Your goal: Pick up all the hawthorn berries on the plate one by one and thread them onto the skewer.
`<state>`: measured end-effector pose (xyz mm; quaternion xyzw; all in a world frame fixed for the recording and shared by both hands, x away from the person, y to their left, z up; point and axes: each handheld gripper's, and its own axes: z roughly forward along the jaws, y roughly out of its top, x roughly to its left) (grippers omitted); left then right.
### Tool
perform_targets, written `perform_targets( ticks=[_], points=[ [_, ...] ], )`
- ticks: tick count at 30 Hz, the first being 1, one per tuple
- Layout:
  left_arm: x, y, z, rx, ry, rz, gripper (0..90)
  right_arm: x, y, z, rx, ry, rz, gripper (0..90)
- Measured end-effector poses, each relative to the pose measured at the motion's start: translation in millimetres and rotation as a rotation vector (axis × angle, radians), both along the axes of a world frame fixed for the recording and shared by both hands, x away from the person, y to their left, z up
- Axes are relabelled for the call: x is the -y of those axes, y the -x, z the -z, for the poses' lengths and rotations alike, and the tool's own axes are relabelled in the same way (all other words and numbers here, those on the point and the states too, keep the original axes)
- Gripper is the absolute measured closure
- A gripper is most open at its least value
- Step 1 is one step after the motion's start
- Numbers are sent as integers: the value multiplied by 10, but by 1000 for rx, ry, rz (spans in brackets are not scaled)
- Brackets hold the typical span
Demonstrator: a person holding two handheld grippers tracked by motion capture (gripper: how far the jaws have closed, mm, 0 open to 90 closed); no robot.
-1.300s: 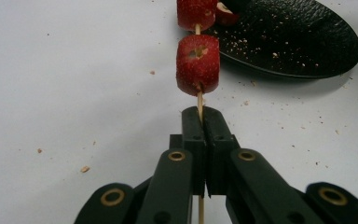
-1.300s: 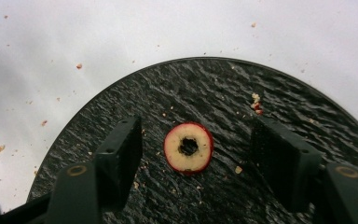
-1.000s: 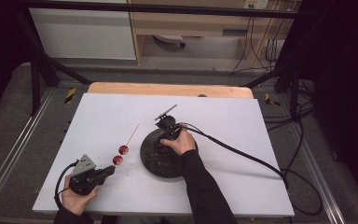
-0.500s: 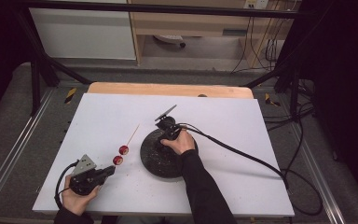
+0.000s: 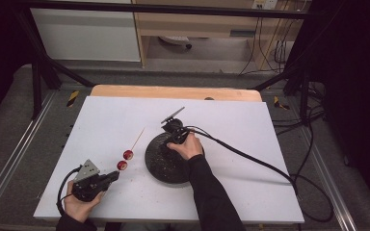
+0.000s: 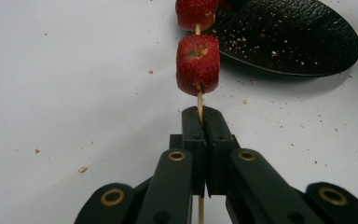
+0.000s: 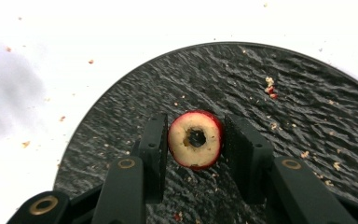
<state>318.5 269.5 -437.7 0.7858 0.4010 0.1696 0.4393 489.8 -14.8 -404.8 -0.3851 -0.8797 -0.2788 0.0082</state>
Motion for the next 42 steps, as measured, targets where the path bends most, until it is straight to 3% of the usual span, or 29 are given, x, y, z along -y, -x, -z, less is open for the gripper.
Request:
perform_targets(
  ticks=[8, 13, 19, 29, 42],
  points=[
    [31, 12, -4, 4, -5, 9, 885, 88, 108, -130, 30, -41, 17, 617],
    [53, 23, -3, 5, -2, 12, 885, 184, 204, -168, 48, -126, 46, 618],
    [76, 30, -4, 5, -2, 17, 885, 282, 280, -158, 55, -179, 62, 618],
    [118, 39, -8, 5, 1, 22, 885, 503, 463, -72, 98, -322, 127, 619],
    [202, 40, 0, 3, -3, 38, 885, 655, 675, 103, 138, -510, 218, 619]
  ],
)
